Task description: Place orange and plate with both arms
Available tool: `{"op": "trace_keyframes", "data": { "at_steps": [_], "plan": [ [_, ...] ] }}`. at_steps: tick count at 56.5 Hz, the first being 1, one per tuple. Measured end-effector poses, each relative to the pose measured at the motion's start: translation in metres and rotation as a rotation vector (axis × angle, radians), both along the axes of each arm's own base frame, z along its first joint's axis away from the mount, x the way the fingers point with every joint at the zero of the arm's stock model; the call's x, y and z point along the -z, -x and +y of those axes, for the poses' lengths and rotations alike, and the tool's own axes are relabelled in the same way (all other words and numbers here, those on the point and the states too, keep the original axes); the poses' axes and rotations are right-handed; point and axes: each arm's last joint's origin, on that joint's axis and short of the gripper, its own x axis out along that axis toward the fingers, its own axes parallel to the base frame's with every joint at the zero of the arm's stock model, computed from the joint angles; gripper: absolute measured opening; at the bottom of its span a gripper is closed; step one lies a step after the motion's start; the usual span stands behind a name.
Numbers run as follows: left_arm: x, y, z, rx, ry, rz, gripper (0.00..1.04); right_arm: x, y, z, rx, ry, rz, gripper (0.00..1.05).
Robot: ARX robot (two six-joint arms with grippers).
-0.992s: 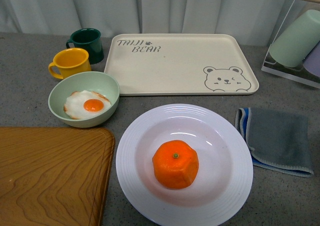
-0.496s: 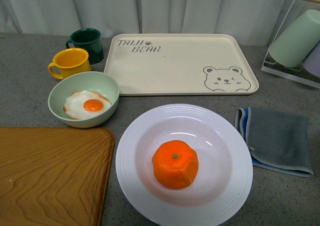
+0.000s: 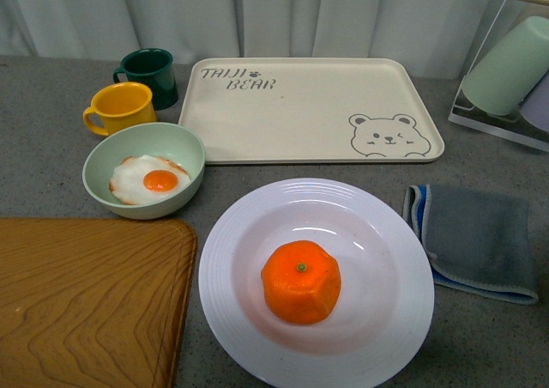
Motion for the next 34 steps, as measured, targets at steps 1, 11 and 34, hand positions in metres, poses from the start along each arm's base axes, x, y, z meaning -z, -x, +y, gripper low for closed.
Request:
{"op": "trace_keyframes", "data": {
  "at_steps": [1,11,34],
  "plan": [
    [0.0,0.0,0.0,0.0,0.0,0.0,0.04,0.003,-0.004,0.001,0.002,-0.03,0.053,0.95],
    [0.0,0.0,0.0,0.0,0.0,0.0,0.04,0.034,-0.034,0.003,0.077,-0.237,0.448,0.95],
    [0.0,0.0,0.0,0.0,0.0,0.0,0.65,0.087,-0.066,-0.003,0.157,-0.443,0.763,0.95]
  ]
}}
